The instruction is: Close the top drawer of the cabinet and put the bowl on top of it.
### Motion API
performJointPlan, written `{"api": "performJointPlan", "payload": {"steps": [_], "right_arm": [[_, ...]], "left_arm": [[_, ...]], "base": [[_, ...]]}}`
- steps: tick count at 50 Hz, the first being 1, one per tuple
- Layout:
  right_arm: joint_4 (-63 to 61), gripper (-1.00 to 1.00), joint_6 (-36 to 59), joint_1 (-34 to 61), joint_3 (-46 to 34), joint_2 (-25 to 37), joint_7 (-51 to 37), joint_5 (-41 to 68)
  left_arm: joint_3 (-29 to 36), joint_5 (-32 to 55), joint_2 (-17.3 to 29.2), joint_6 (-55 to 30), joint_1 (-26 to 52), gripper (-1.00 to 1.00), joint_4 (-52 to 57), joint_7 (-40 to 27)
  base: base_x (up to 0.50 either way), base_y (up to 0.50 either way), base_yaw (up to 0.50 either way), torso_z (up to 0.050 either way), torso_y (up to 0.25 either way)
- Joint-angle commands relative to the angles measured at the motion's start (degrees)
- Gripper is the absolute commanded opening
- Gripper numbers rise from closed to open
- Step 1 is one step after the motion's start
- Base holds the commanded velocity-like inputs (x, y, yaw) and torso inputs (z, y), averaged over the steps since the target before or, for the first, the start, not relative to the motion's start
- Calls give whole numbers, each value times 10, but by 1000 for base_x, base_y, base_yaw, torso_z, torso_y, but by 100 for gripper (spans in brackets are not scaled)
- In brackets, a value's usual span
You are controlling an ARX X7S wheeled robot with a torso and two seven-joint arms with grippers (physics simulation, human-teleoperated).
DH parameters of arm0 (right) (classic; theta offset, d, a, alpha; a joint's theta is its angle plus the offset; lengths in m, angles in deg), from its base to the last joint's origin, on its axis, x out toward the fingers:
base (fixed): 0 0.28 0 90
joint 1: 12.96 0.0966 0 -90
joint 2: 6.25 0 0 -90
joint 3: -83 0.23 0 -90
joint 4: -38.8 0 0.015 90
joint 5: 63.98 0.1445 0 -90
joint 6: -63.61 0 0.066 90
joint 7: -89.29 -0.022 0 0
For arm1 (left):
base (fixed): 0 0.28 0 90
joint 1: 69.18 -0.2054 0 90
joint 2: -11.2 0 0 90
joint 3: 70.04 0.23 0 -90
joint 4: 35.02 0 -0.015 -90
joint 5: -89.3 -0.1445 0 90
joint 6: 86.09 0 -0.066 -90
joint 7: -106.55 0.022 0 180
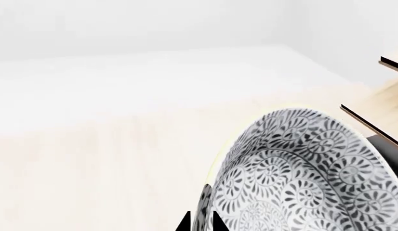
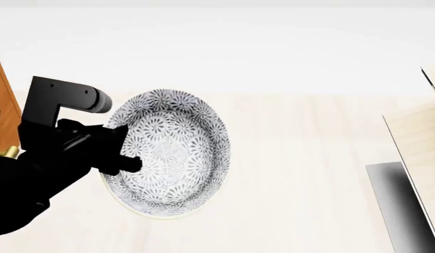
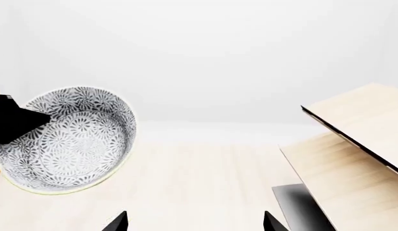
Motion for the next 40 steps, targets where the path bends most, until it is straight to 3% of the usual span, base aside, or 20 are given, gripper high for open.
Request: {"api": "performJointPlan", "payload": {"steps": [1,6,10,11,15,20,25,30,31,36,39,40], "right_arm": [[-14,100,6,3,3,7,-3,1],[26,100,-17,-19,-7,-14,0,-31],[-13,100,7,3,4,6,-1,0],[36,100,-25,-24,-8,-18,2,-37],[-22,100,6,2,5,13,-4,-2],[42,100,-39,-35,-11,-15,-1,-50],[-10,100,-9,-7,4,11,-2,-9],[41,100,-39,-36,-9,-15,-1,-47],[-9,100,-11,-12,3,11,-4,-14],[-14,100,-5,-8,5,12,-4,-8],[44,100,-40,-37,-8,-18,1,-47],[8,100,-18,-18,0,-1,0,-21]], "left_arm": [[-23,24,20,-14,19,-100,38,-26],[-31,34,27,-19,26,-100,50,-35],[-36,41,33,-27,36,-100,59,-44],[-38,43,35,-29,41,-100,60,-47],[-40,45,40,-37,52,-100,65,-55],[-50,55,46,-42,64,-100,71,-66],[-59,60,53,-38,64,-100,81,-78],[-63,58,54,-32,62,-100,76,-84],[-67,59,55,-30,63,-100,75,-90],[-76,59,59,-23,63,-100,75,-108],[-88,71,62,-16,60,-100,74,-114],[-89,70,63,-16,60,-100,77,-118]], "base": [[0,0,0,0,0],[0,0,0,0,2],[0,0,0,0,0],[0,0,0,0,0],[0,0,0,0,0],[0,0,0,0,0],[0,0,0,0,0],[0,0,0,0,2],[0,0,0,0,0],[0,0,0,0,0],[0,0,0,0,0],[0,0,0,0,0]]}}
